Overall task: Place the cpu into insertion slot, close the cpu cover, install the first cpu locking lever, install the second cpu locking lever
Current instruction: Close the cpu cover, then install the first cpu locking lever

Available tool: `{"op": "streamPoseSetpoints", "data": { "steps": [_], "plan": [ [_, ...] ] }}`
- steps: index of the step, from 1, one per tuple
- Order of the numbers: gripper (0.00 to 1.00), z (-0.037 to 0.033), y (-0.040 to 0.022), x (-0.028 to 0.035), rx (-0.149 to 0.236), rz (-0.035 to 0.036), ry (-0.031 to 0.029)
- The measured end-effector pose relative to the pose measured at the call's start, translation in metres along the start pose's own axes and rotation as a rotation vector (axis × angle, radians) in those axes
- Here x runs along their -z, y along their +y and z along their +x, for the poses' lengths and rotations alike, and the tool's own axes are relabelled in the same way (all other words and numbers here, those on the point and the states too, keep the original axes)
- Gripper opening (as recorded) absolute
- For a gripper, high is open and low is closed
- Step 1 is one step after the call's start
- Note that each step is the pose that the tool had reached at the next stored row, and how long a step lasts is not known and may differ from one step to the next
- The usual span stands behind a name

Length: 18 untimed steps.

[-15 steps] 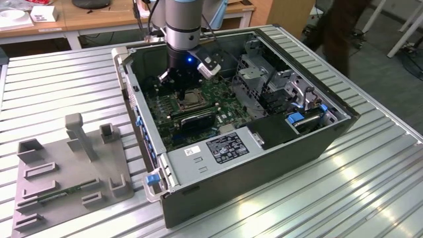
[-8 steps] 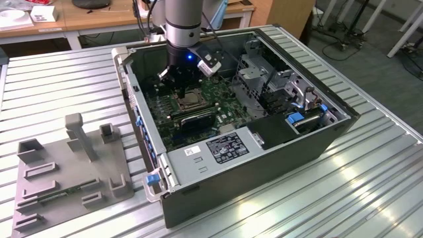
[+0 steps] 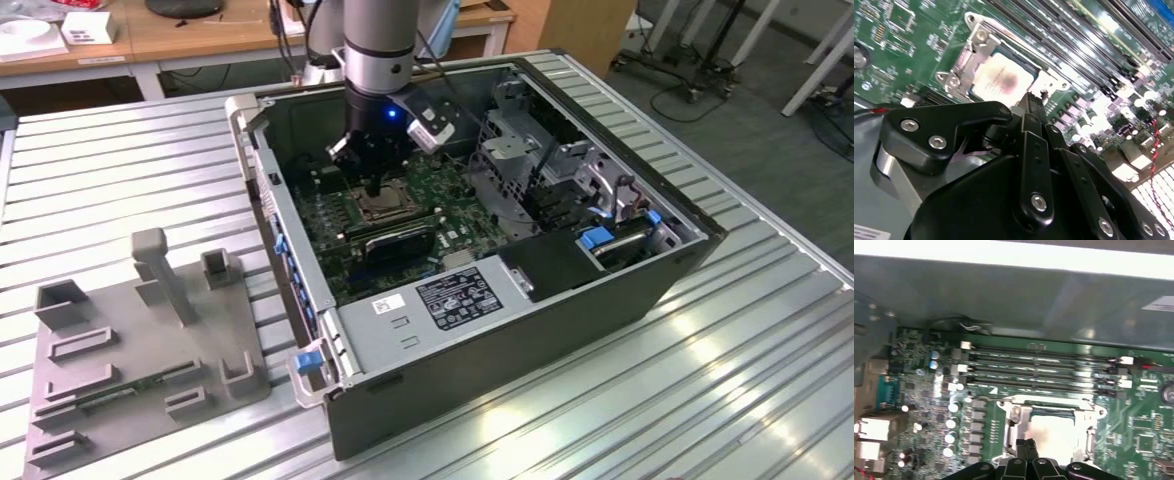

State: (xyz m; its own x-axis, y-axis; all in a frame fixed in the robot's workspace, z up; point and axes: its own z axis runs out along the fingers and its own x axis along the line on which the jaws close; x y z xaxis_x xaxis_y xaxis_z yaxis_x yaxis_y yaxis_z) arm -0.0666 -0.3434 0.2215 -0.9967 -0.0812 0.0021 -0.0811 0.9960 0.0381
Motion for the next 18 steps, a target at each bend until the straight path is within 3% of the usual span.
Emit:
{"op": "streamPoseSetpoints", "data": {
  "steps": [9,18],
  "plan": [
    [0.11,-0.019,-0.0023,0.0001,0.0,-0.0001,0.0002],
    [0.11,-0.0216,-0.0025,0.0002,0.0,0.0,0.0002]
  ]
}}
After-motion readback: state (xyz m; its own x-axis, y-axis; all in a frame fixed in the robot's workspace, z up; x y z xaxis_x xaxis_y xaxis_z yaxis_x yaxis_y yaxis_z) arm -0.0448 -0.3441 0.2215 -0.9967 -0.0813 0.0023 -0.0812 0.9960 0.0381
